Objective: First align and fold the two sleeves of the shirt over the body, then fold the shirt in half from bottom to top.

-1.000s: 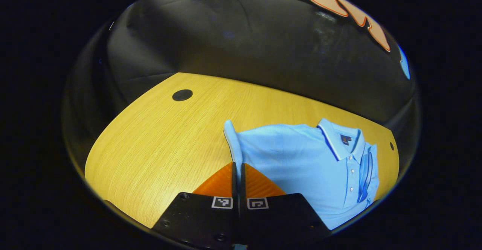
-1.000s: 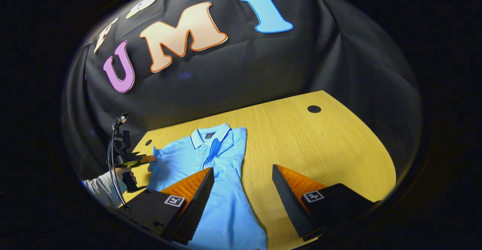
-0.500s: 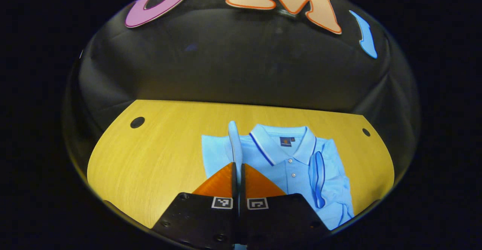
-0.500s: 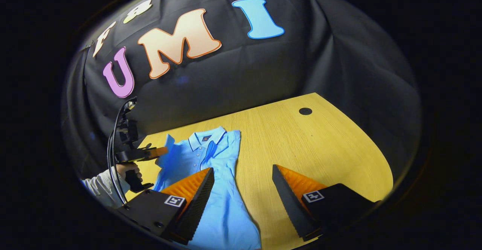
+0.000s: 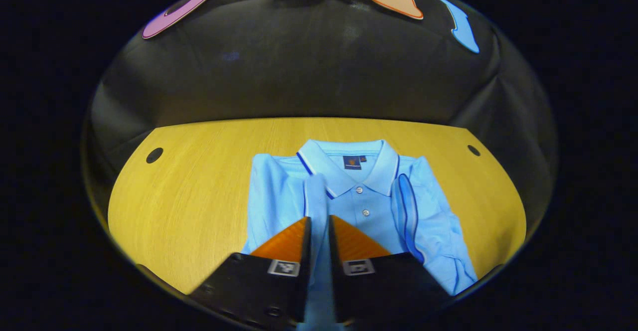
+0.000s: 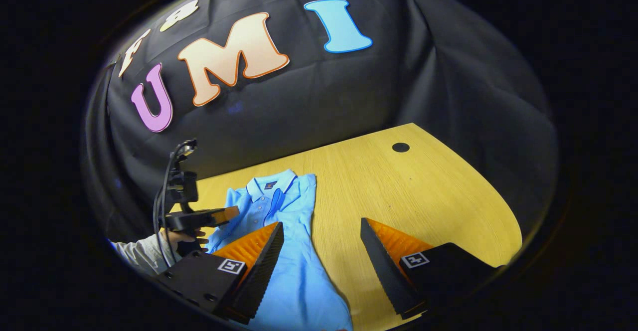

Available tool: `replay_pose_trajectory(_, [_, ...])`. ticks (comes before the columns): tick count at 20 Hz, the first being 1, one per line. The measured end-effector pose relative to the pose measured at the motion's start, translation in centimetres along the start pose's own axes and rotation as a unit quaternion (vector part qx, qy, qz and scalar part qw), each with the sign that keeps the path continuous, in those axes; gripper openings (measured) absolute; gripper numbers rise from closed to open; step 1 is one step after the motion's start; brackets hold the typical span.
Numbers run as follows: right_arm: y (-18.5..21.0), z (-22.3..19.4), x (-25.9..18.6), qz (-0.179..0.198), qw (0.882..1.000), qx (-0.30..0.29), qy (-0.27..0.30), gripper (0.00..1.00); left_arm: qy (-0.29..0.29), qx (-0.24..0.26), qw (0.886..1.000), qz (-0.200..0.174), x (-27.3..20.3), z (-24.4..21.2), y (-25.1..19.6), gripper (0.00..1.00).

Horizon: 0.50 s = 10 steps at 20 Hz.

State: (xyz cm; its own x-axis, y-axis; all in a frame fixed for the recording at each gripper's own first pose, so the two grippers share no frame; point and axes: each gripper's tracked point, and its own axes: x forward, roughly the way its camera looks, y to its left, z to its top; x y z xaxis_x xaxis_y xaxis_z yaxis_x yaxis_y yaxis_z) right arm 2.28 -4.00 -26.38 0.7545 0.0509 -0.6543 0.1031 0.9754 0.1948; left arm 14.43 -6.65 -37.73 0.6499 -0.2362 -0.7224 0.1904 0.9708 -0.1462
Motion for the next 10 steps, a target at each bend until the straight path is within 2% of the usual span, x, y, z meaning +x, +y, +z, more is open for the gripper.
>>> replay_pose_trajectory(3, [0.1, 0.6, -0.5, -0.008, 1.0, -0.008, -0.022, 0.97, -0.043, -0.006, 0.999, 0.004, -3.2, 1.0, 0.6, 0.98])
replay_pose_trajectory(6, [0.7, 0.2, -2.1, 0.005, 0.999, -0.021, -0.031, 0.98, -0.078, -0.017, 0.997, 0.014, -8.0, 1.3, 0.9, 0.96])
replay_pose_trajectory(10, [1.4, -1.5, -4.6, 0.023, 0.998, -0.056, -0.034, 0.97, -0.116, -0.006, 0.993, 0.035, -14.4, 0.9, 2.0, 0.95])
